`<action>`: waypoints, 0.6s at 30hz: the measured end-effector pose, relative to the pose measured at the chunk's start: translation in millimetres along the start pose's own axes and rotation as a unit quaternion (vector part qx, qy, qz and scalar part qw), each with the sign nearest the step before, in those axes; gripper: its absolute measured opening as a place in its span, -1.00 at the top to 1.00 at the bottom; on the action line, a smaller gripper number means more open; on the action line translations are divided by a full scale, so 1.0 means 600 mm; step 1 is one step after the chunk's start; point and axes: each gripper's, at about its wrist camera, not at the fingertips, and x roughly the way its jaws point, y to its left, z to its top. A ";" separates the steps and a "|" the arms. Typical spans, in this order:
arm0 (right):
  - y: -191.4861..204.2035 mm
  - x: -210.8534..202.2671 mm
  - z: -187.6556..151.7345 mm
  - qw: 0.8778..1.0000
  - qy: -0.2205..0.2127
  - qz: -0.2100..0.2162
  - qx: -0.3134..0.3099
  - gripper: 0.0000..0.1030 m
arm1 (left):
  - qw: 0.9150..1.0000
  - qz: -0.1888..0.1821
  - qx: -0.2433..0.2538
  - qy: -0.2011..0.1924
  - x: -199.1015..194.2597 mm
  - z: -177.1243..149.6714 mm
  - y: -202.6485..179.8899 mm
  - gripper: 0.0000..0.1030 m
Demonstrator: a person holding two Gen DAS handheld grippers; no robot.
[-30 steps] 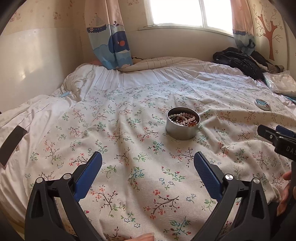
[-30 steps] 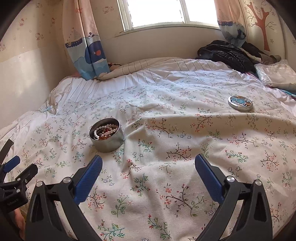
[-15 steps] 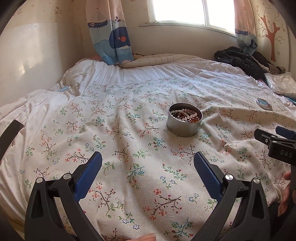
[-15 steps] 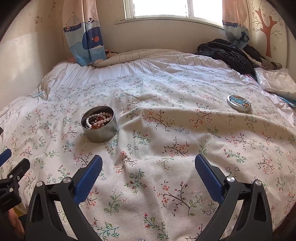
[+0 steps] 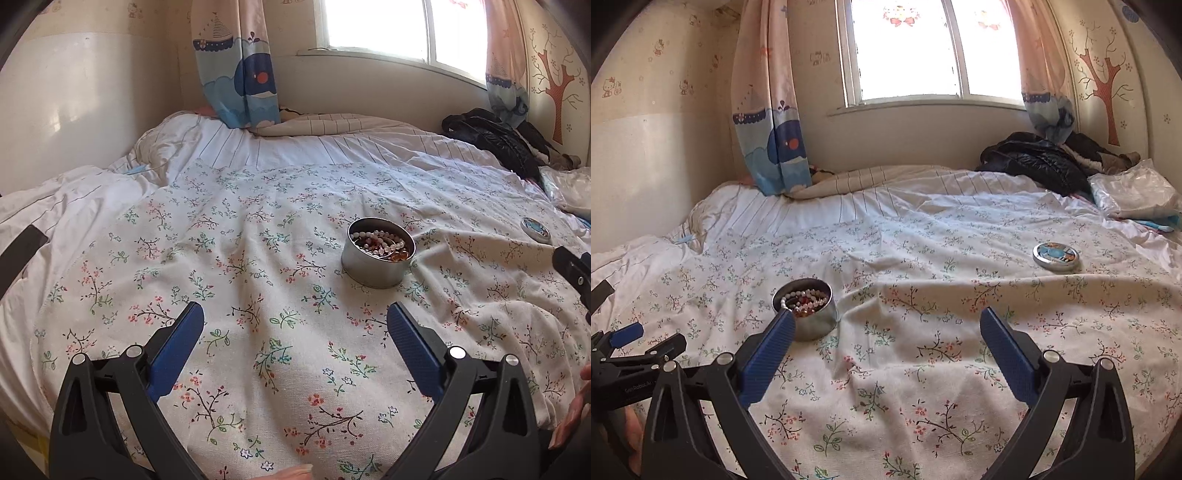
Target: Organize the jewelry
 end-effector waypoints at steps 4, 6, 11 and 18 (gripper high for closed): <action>-0.001 0.017 -0.007 1.000 0.029 -0.004 0.003 -0.87 | 1.000 0.009 0.023 -0.006 -0.002 -0.003 -0.016 -0.85; -0.002 0.019 -0.009 0.999 0.033 -0.005 0.006 -0.87 | 0.999 0.011 0.032 -0.008 -0.004 -0.003 -0.021 -0.85; -0.007 0.024 -0.010 0.999 0.042 -0.007 0.013 -0.86 | 0.999 0.012 0.036 -0.006 -0.003 -0.002 -0.023 -0.85; -0.012 0.025 -0.009 0.999 0.043 -0.007 0.019 -0.87 | 0.999 0.011 0.037 -0.005 -0.002 -0.003 -0.022 -0.85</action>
